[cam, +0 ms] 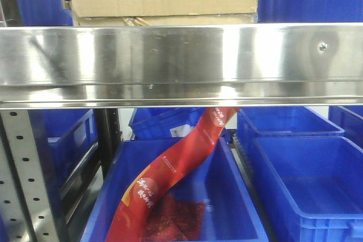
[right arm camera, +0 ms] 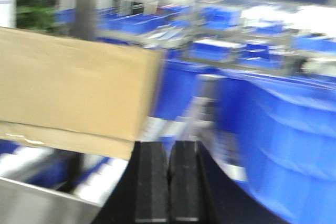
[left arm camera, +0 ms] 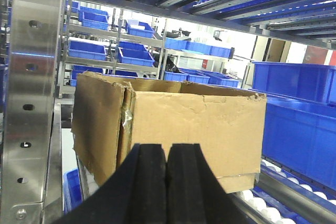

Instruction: Stack two boxes on right shelf middle

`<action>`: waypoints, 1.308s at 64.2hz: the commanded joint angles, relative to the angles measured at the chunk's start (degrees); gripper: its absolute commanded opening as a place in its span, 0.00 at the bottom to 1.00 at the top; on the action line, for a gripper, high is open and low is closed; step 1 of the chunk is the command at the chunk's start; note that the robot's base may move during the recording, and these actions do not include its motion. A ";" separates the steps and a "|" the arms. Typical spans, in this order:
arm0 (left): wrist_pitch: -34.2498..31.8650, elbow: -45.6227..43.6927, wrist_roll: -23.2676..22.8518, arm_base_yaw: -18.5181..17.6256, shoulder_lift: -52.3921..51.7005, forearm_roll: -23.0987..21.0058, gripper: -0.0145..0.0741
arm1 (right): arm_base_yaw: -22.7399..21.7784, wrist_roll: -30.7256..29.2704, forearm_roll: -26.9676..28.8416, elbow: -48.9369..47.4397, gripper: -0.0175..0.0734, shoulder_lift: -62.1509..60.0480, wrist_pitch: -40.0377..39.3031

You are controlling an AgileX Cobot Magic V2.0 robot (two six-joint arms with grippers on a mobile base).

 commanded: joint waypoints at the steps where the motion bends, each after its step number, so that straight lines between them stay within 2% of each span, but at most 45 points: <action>1: -1.03 0.02 -0.10 -0.24 -0.28 -0.38 0.04 | -3.54 -2.35 3.87 5.26 0.01 -3.27 -2.73; 12: -1.03 0.02 -0.10 -0.24 -0.28 -0.38 0.04 | -9.14 -2.35 4.43 13.91 0.01 -11.26 -0.70; 19: -1.03 0.02 -0.10 -0.24 -0.28 -0.38 0.04 | -11.02 -2.35 4.43 16.50 0.01 -16.07 1.17; 28: -1.03 0.02 -0.10 -0.24 -0.28 -0.38 0.04 | -11.03 -2.23 4.43 19.86 0.01 -21.72 2.46; 55: -0.87 0.02 -0.10 -0.24 -0.22 -0.38 0.04 | -10.68 -2.10 3.40 19.86 0.01 -21.72 3.21; 71: -0.87 0.02 -0.10 -0.24 -0.22 -0.38 0.04 | -5.94 -2.10 2.19 19.86 0.01 -21.72 3.21; 84: -0.87 0.02 -0.10 -0.24 -0.22 -0.38 0.04 | -5.64 -2.10 2.19 19.86 0.01 -21.72 3.21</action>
